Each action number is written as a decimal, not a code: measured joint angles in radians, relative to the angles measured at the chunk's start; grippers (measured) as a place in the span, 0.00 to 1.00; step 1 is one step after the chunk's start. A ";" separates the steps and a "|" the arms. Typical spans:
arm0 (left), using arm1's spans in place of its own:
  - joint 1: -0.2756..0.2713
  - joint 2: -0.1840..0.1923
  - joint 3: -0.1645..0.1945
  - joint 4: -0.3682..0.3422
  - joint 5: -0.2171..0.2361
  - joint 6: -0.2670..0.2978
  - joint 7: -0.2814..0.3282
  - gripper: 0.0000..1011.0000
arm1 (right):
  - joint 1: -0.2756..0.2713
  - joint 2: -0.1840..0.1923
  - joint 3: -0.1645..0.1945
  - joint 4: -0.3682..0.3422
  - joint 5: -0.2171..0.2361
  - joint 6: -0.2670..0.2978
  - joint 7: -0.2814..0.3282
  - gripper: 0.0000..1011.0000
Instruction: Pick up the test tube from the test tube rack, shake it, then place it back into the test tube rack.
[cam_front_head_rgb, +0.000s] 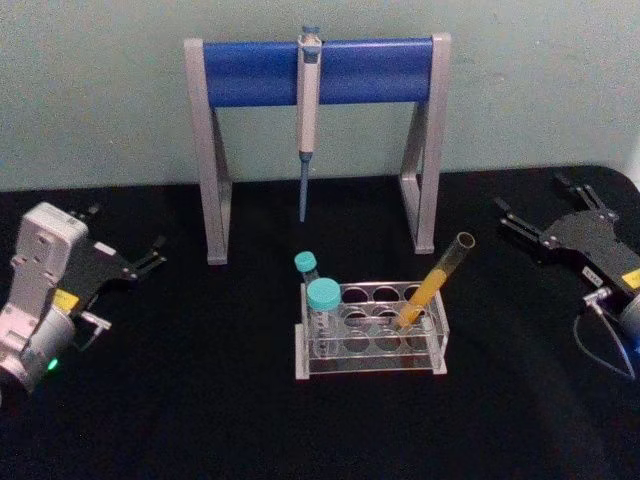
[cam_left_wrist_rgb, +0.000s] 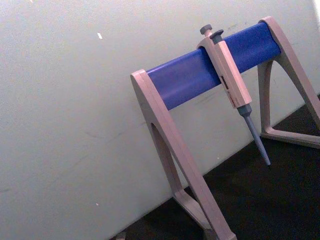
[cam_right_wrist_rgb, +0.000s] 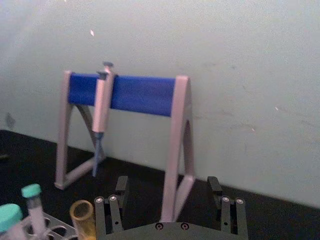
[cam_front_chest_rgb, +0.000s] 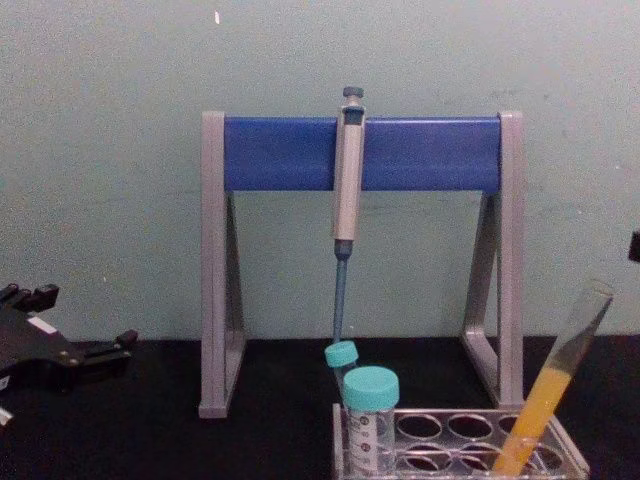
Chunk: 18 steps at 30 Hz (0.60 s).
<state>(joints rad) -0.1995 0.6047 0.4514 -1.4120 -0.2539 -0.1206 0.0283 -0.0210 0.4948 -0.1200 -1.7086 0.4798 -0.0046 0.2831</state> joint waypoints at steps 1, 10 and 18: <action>0.000 0.000 0.000 0.000 0.000 0.000 0.000 0.99 | 0.001 -0.006 0.001 0.008 -0.010 0.006 -0.008 0.99; 0.000 0.000 0.000 0.000 0.000 0.000 0.000 0.99 | 0.004 -0.038 0.003 0.053 -0.052 0.023 -0.037 0.99; 0.000 0.000 0.000 0.000 0.000 0.000 0.000 0.99 | 0.011 -0.065 0.014 0.098 -0.078 0.024 -0.041 0.99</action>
<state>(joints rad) -0.1996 0.6047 0.4513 -1.4120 -0.2539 -0.1205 0.0283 -0.0102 0.4301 -0.1062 -1.6108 0.4018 0.0198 0.2422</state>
